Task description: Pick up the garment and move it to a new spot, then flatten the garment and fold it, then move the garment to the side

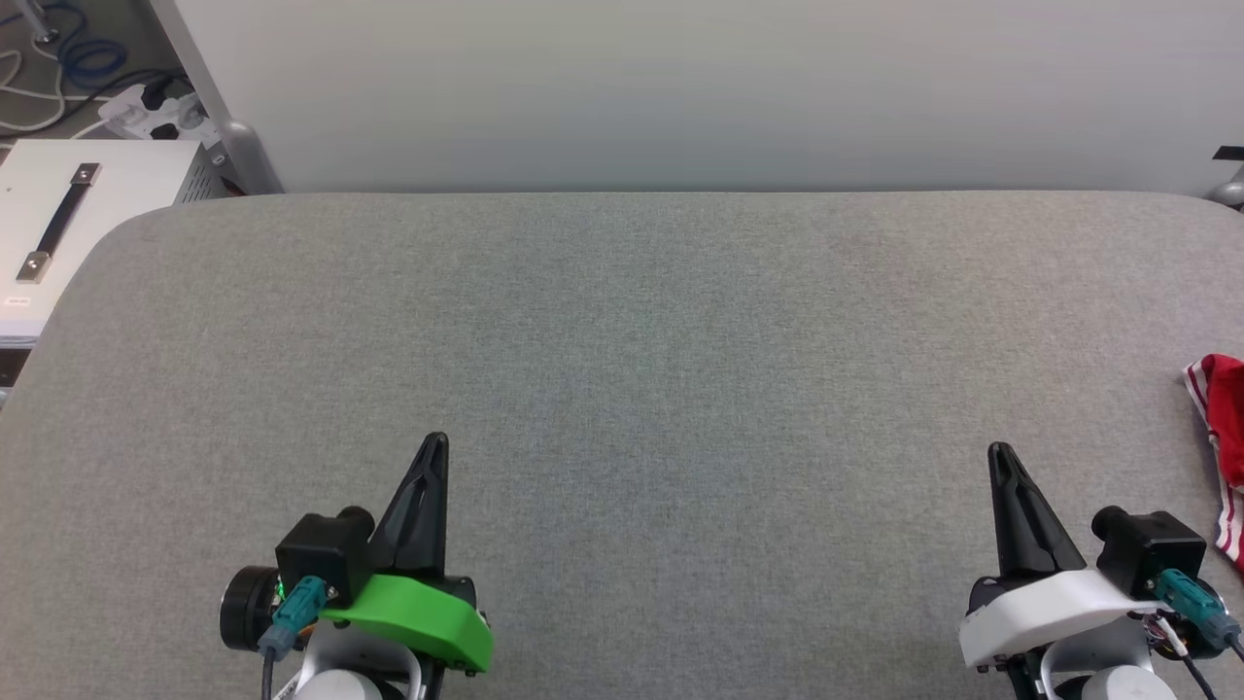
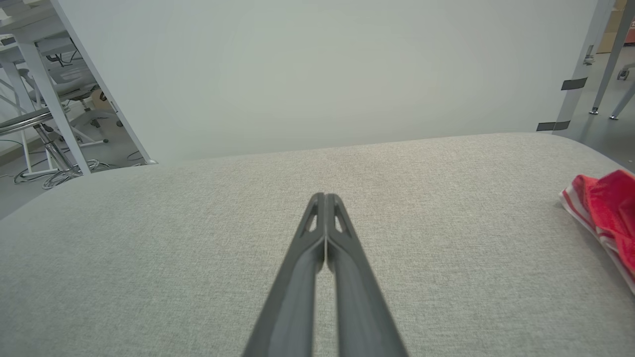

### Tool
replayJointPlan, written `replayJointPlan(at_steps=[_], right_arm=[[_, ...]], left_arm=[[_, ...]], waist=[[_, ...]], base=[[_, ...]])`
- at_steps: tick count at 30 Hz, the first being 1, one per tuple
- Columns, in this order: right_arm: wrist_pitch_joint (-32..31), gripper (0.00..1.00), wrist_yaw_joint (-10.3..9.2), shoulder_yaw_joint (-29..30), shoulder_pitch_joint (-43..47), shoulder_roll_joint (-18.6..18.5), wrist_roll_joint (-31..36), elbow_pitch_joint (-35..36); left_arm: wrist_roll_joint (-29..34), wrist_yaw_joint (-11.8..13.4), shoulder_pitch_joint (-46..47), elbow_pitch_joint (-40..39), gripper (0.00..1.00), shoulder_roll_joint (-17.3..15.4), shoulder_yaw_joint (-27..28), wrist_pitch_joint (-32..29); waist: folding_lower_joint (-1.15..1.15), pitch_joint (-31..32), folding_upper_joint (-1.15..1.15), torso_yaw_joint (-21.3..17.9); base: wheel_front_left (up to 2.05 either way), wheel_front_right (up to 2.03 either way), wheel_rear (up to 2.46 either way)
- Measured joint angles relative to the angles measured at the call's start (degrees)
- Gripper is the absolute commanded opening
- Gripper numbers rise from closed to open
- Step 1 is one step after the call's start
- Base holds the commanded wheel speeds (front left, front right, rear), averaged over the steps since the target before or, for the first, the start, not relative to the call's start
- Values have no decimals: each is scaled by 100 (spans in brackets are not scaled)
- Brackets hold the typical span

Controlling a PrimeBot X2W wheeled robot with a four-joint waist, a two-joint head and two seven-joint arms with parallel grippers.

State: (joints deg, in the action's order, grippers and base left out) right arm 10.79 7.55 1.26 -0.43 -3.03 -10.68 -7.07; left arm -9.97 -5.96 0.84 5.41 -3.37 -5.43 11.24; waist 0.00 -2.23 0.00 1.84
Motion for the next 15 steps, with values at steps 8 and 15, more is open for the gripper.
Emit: replayJointPlan(at_steps=[8, 15], right_arm=[[-76, 0, 0, -7, 1, 0, 104, 45], [-170, 0, 0, -14, 1, 0, 166, 103]], left_arm=[[47, 51, 0, -42, 0, 1, 30, -74], [143, 74, 0, -68, 0, 1, 56, -171]], waist=[[0, 18, 0, -15], [0, 35, 0, -29]], base=[[0, 0, 0], [0, 0, 0]])
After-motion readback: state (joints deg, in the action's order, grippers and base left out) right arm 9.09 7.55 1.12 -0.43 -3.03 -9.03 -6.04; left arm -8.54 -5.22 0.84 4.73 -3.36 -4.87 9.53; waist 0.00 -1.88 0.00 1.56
